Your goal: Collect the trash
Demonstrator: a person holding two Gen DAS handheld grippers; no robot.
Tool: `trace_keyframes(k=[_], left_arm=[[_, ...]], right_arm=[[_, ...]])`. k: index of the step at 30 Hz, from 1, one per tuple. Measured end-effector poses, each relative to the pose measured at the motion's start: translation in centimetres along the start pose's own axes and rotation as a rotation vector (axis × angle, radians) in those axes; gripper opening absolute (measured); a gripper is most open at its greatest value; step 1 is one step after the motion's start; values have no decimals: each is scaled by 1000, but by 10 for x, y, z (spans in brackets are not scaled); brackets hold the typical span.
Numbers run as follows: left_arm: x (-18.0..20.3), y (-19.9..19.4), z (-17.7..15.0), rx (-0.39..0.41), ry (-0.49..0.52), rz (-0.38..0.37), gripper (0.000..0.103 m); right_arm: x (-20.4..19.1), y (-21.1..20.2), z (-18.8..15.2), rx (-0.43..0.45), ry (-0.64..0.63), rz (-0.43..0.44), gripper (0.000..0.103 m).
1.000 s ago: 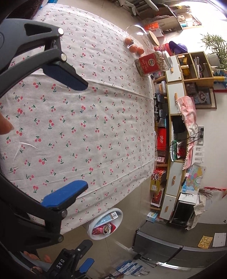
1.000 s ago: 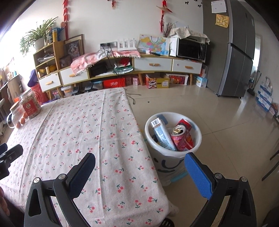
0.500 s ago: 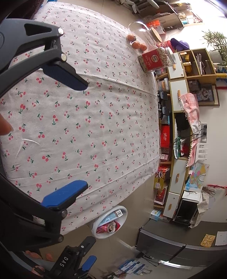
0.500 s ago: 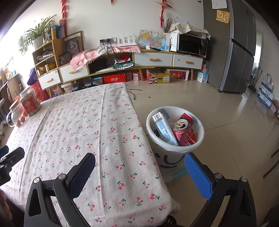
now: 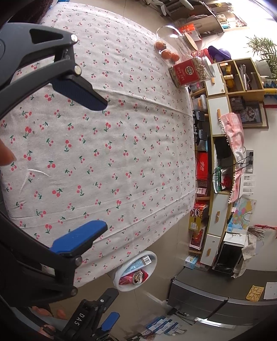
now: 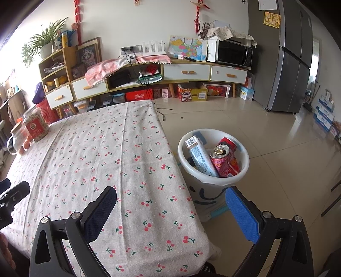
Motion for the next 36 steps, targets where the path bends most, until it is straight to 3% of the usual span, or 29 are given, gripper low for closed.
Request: trace_keyframes(k=[36], left_arm=[[-2, 3, -5, -11, -9, 9, 102]], right_arm=[[6, 4, -1, -8, -1, -4, 103]])
Point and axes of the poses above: each gripper's, at about its wrist camera, not at the fingertips, and y roughly the way its jaws point, x to its right, z to its top, the point moved 2 cm from there along y, roughly the way its jaws point, and after that the axes turned 7 degrees about z, right-handed, at the moved point
